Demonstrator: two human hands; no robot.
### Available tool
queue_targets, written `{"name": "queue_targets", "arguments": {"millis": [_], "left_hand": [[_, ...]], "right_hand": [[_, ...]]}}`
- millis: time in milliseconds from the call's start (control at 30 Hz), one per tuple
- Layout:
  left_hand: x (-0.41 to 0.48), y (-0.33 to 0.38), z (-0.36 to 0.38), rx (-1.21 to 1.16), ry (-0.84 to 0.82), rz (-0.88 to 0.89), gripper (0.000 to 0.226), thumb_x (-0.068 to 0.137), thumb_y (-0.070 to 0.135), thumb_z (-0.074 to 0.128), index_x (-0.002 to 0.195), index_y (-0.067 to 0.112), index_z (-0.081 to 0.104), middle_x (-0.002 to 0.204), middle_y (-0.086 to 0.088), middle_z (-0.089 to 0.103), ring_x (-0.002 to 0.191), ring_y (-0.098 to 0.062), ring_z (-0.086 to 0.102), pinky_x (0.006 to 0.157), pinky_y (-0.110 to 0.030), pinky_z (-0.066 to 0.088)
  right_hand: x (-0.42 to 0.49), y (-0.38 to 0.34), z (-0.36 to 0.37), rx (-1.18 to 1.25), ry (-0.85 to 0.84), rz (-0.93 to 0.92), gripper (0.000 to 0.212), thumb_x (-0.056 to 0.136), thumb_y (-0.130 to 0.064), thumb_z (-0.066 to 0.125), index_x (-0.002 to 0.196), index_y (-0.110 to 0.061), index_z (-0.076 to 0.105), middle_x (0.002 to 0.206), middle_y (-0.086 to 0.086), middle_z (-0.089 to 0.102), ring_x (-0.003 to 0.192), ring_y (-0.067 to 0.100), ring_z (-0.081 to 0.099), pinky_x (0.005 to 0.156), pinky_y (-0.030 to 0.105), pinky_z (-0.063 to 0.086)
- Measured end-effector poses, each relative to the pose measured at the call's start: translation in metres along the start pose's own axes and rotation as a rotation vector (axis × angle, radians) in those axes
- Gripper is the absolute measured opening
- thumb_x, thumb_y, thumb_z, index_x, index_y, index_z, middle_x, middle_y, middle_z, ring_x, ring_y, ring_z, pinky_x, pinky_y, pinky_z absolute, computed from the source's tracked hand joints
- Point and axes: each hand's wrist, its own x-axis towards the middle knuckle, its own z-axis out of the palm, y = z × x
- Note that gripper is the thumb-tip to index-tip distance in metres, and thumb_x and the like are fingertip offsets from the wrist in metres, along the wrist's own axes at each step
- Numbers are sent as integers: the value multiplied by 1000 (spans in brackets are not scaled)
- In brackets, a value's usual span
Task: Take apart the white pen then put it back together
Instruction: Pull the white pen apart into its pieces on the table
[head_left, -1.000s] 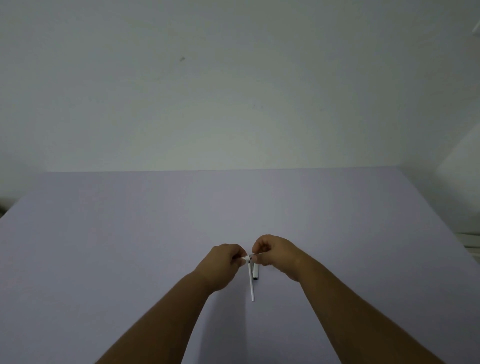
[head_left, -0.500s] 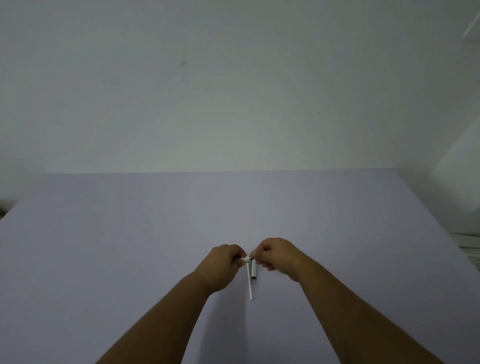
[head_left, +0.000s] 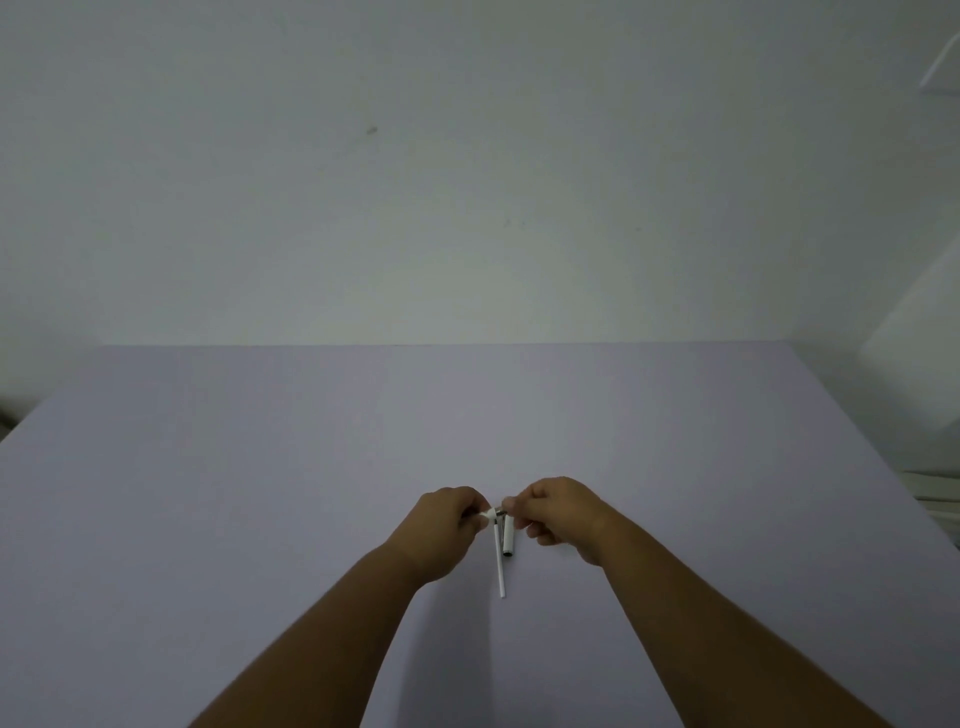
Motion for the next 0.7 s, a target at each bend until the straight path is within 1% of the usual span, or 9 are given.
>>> {"name": "queue_targets", "arguments": {"millis": [33, 100, 167, 233, 367, 467, 567, 700], "left_hand": [[0, 1, 0, -9, 1, -4, 21, 96, 23, 50, 108, 13, 65, 87, 4, 57, 77, -11, 50, 59, -10, 34], [0, 2, -1, -36, 10, -26, 21, 96, 24, 51, 107, 13, 65, 85, 4, 57, 74, -10, 49, 59, -12, 35], [0, 3, -2, -72, 21, -59, 19, 96, 23, 50, 106, 13, 63, 79, 5, 55, 67, -8, 47, 58, -15, 35], [-1, 3, -3, -118, 17, -83, 17, 96, 21, 48, 107, 15, 60, 74, 8, 52, 65, -8, 45, 58, -17, 36], [-4, 8, -1, -337, 5, -141, 13, 96, 22, 48, 106, 27, 55, 78, 0, 57, 73, -17, 51, 62, -21, 42], [-4, 11, 0, -361, 27, -158, 16, 96, 33, 49, 104, 23, 58, 74, 1, 56, 69, -18, 50, 61, -24, 43], [-3, 9, 1, -368, 30, -182, 16, 96, 33, 48, 101, 21, 57, 76, -6, 55, 69, -19, 48, 61, -25, 42], [-3, 3, 2, -433, 25, -233, 14, 95, 33, 48, 97, 22, 57, 76, -6, 52, 73, -18, 49, 60, -23, 41]], "right_hand": [[1, 1, 0, 34, 18, -19, 10, 87, -18, 65, 78, -15, 66, 77, 4, 63, 69, 14, 54, 66, 24, 48], [2, 2, 2, 117, 73, -69, 10, 86, -8, 63, 81, -16, 66, 79, 4, 63, 72, 15, 55, 71, 25, 49], [3, 0, 2, 196, 107, -103, 17, 86, -2, 61, 84, -18, 67, 82, 3, 63, 76, 15, 56, 74, 25, 52], [3, -2, 2, 252, 95, -112, 18, 85, 0, 60, 87, -17, 68, 81, 3, 61, 76, 15, 56, 75, 26, 52], [2, -5, 3, 336, 101, -91, 16, 86, 1, 60, 94, -12, 66, 78, 4, 60, 71, 15, 55, 70, 25, 52], [2, -5, 5, 352, 131, -83, 11, 86, -3, 63, 90, -11, 67, 76, 5, 60, 71, 16, 56, 72, 27, 53], [4, -5, 4, 417, 151, -73, 8, 86, -5, 64, 88, -12, 68, 77, 5, 61, 72, 16, 56, 71, 27, 53], [11, -6, 0, 586, 229, -57, 10, 88, -3, 60, 86, -11, 65, 77, 5, 64, 67, 15, 58, 65, 26, 52]]}}
